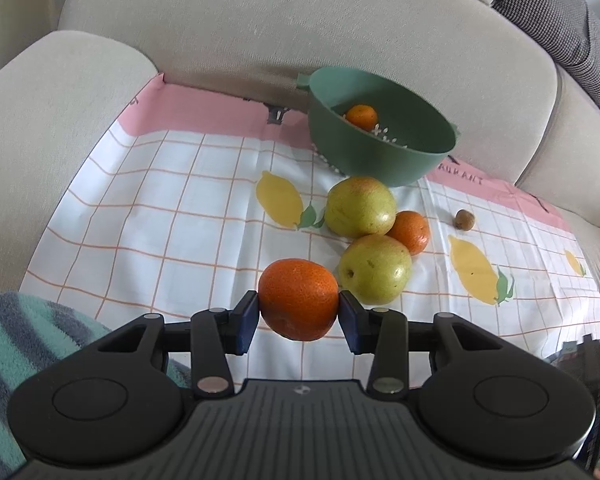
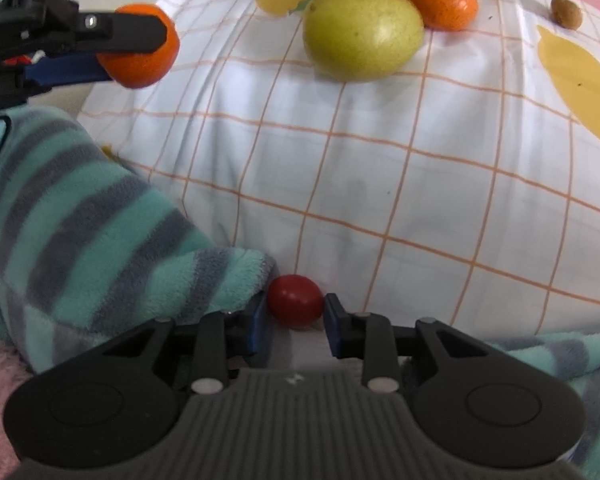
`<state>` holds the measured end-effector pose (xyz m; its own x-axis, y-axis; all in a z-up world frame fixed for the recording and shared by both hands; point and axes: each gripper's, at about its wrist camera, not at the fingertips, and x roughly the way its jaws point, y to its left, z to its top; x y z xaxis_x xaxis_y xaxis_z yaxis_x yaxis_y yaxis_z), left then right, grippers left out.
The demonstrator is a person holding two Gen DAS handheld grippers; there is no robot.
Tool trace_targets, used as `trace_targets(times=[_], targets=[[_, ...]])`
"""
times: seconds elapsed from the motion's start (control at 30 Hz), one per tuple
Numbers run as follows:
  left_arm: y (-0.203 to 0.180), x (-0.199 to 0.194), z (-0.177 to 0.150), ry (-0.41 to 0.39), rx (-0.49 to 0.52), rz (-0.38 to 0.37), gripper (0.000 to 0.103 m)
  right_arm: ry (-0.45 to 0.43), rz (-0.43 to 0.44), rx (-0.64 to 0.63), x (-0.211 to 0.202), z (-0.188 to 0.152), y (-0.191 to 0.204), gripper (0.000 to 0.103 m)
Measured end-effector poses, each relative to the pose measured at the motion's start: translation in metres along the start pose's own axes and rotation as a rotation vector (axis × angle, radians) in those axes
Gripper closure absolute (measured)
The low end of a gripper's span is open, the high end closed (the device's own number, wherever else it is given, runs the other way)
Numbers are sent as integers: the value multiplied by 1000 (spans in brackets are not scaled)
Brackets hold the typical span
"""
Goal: Organize fruits
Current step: 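Grasp the red cherry tomato with the right tool while the left tool holds the mandarin, then lower the mandarin and tomato into the green colander and open both tools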
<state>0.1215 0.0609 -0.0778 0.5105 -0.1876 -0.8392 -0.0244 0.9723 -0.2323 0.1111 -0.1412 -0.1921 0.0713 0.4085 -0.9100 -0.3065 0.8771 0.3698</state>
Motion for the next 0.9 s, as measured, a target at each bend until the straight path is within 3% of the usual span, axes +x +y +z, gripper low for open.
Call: trace_targets(times=[0.43, 0.9], targets=[[-36, -22, 17, -80, 99, -23, 55, -286, -44, 36, -79, 20, -25, 75], [-74, -18, 84, -160, 147, -83, 55, -499, -161, -100, -154, 96, -26, 75]])
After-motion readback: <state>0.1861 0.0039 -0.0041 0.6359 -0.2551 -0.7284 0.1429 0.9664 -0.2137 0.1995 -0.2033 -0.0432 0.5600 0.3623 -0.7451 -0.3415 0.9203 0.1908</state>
